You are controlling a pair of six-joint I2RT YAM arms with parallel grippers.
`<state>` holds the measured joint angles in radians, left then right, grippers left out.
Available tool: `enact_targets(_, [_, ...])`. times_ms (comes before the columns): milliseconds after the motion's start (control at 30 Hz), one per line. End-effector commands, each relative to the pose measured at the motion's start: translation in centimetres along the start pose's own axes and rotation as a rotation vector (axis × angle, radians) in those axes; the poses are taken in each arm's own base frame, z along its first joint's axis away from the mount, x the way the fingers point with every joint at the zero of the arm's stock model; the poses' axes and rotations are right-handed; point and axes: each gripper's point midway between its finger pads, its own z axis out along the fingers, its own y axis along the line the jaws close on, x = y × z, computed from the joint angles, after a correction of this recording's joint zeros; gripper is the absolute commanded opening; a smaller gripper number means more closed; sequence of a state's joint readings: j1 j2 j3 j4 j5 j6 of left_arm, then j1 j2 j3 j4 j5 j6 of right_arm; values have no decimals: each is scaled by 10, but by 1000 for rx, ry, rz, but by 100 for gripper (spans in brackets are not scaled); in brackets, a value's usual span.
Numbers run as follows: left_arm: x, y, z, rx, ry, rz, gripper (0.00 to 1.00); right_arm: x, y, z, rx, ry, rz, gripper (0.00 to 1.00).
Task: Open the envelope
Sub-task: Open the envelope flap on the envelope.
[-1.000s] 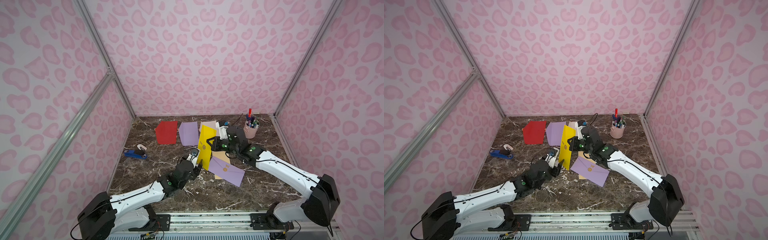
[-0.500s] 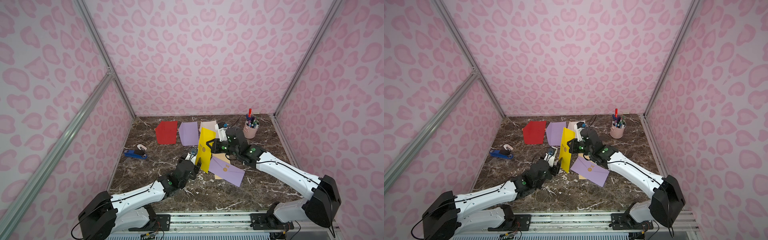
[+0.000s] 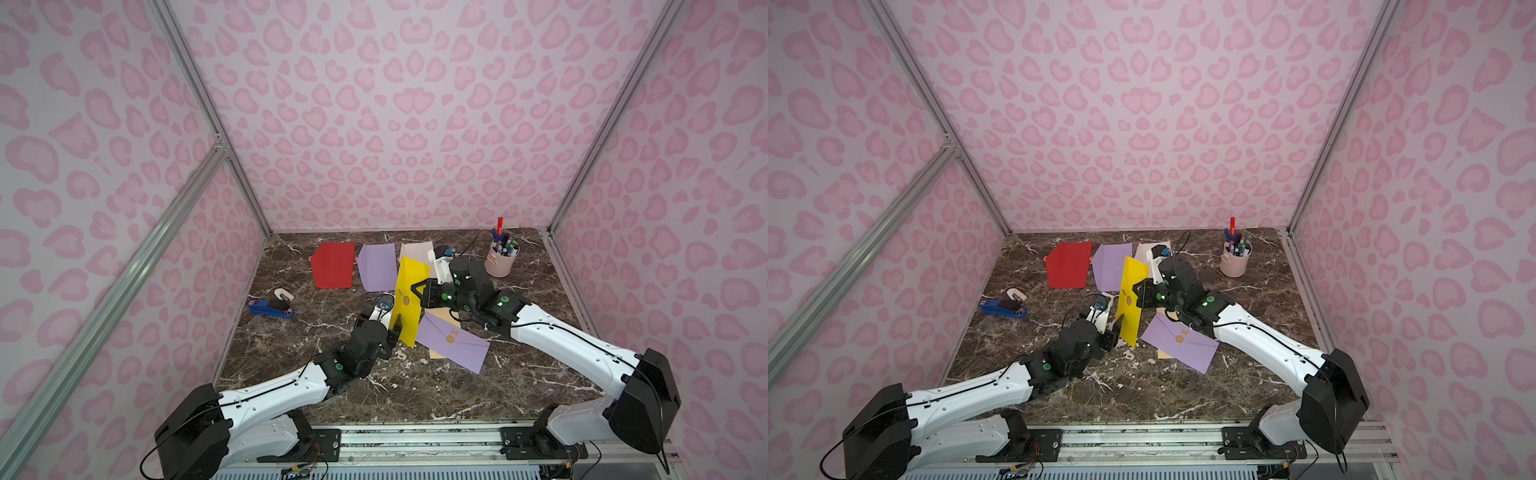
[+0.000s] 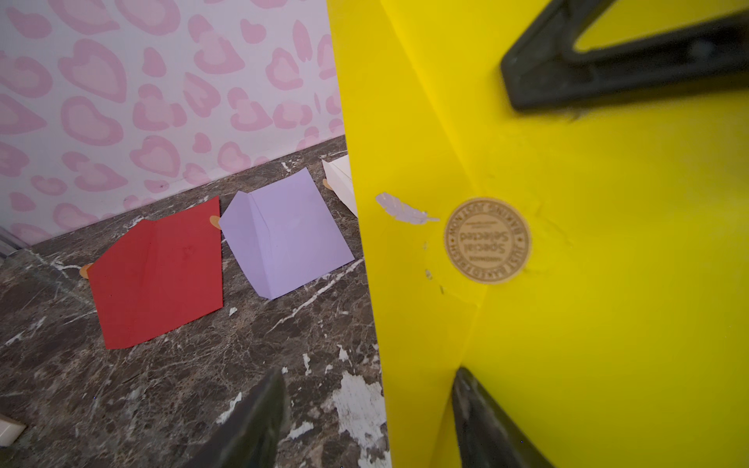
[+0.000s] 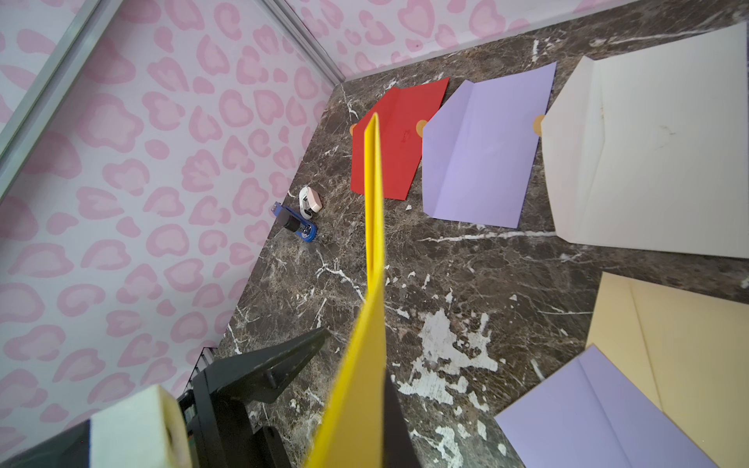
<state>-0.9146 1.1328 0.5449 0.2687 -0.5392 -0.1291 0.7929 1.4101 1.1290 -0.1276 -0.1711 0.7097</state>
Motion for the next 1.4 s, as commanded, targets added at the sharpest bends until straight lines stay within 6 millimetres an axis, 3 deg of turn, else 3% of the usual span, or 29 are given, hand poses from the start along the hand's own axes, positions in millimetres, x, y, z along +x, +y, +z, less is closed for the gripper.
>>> enact_targets(0, [-4, 3, 1, -19, -12, -14, 67, -2, 6, 0, -22, -1, 2, 0])
enact_targets(1367, [-8, 0, 1, -7, -14, -19, 69, 4, 10, 7, -42, 23, -5, 0])
